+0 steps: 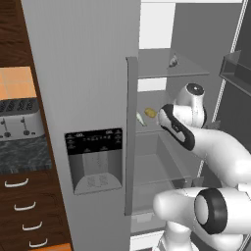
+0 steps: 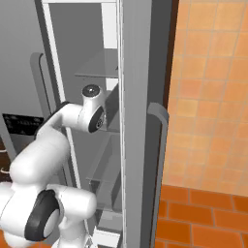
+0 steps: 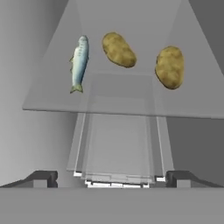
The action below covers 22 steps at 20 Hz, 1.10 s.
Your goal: Place one potato and one fish in each tupperware on the nearby counter, to pack two identical lunches.
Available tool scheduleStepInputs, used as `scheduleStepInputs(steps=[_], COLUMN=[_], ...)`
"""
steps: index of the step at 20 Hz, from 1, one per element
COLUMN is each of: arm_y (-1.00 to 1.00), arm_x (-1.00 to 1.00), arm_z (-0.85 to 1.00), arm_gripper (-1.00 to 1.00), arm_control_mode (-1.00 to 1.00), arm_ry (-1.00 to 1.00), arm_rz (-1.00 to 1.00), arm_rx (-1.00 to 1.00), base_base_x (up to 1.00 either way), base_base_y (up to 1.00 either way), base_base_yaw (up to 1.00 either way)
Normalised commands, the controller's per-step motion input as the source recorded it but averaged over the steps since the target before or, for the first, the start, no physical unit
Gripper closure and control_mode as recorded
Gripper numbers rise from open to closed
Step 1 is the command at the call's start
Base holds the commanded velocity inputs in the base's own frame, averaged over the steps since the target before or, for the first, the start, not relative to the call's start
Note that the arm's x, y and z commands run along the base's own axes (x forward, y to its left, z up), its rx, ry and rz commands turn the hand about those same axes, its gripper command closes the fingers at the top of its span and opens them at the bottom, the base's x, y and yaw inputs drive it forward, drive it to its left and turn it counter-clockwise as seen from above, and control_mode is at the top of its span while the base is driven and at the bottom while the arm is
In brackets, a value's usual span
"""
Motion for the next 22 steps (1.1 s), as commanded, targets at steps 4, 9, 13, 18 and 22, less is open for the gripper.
scheduleStepInputs(steps=[4,9,13,18,22], arm_y=[0.0,-0.02,-0.14,-0.15,-0.07], arm_x=[0.59,0.59,0.58,0.66,0.67], arm_z=[-0.25,-0.35,-0.24,-0.12,-0.02], arm_gripper=[-1.0,-1.0,-1.0,-1.0,-1.0], arm_control_mode=[-1.0,-1.0,-1.0,-1.0,-1.0], arm_ry=[0.0,-0.02,-0.02,0.0,0.0], arm_rz=[0.06,0.09,0.08,0.06,0.05], arm_rx=[0.0,0.0,0.0,0.0,0.01], base_base_x=[0.0,0.0,0.0,0.0,0.0], base_base_y=[0.0,0.0,0.0,0.0,0.0], base_base_yaw=[0.0,0.0,0.0,0.0,0.0])
